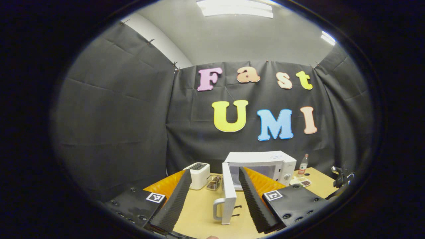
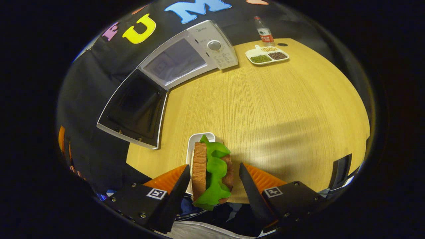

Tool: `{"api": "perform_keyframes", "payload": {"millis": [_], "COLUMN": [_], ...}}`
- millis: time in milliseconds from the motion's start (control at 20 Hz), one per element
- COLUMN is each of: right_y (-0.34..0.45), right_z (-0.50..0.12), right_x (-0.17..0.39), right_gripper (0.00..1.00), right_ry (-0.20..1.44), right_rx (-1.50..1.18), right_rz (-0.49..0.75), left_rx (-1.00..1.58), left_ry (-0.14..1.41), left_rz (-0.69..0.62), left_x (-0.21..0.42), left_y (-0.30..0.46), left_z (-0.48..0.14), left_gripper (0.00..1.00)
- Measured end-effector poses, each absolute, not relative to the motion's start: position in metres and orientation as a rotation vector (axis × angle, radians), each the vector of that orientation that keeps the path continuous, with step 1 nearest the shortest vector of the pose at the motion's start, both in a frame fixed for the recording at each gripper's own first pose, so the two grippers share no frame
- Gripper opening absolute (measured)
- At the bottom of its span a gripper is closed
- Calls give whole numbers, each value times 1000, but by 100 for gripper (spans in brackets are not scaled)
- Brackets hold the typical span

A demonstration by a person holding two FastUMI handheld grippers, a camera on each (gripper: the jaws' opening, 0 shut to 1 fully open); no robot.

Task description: Open the microwave oven with the left hand, put the food in, and close the microwave oven.

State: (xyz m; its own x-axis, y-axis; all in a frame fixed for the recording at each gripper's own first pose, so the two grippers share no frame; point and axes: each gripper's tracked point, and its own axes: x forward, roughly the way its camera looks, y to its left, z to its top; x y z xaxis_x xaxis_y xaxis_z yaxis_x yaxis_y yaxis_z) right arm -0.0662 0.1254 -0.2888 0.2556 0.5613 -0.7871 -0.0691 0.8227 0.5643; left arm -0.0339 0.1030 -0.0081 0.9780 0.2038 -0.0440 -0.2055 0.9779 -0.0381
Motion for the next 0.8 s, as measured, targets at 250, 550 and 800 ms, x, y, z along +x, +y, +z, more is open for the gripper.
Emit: {"api": "perform_keyframes", "payload": {"millis": [250, 550, 800], "right_y": [138, 138, 147], "right_z": [-286, -273, -245], "right_x": [-71, -62, -44], "right_gripper": [47, 33, 33], "right_ry": [1305, 1263, 1205], "right_rx": [569, 556, 613], "right_rz": [490, 510, 503], "left_rx": [-42, -36, -64], "left_ry": [37, 25, 2], "left_rz": [244, 253, 231], "left_x": [-41, -39, -17], "left_y": [97, 101, 112], "left_z": [-9, -6, -6], "left_gripper": [96, 96, 96]}}
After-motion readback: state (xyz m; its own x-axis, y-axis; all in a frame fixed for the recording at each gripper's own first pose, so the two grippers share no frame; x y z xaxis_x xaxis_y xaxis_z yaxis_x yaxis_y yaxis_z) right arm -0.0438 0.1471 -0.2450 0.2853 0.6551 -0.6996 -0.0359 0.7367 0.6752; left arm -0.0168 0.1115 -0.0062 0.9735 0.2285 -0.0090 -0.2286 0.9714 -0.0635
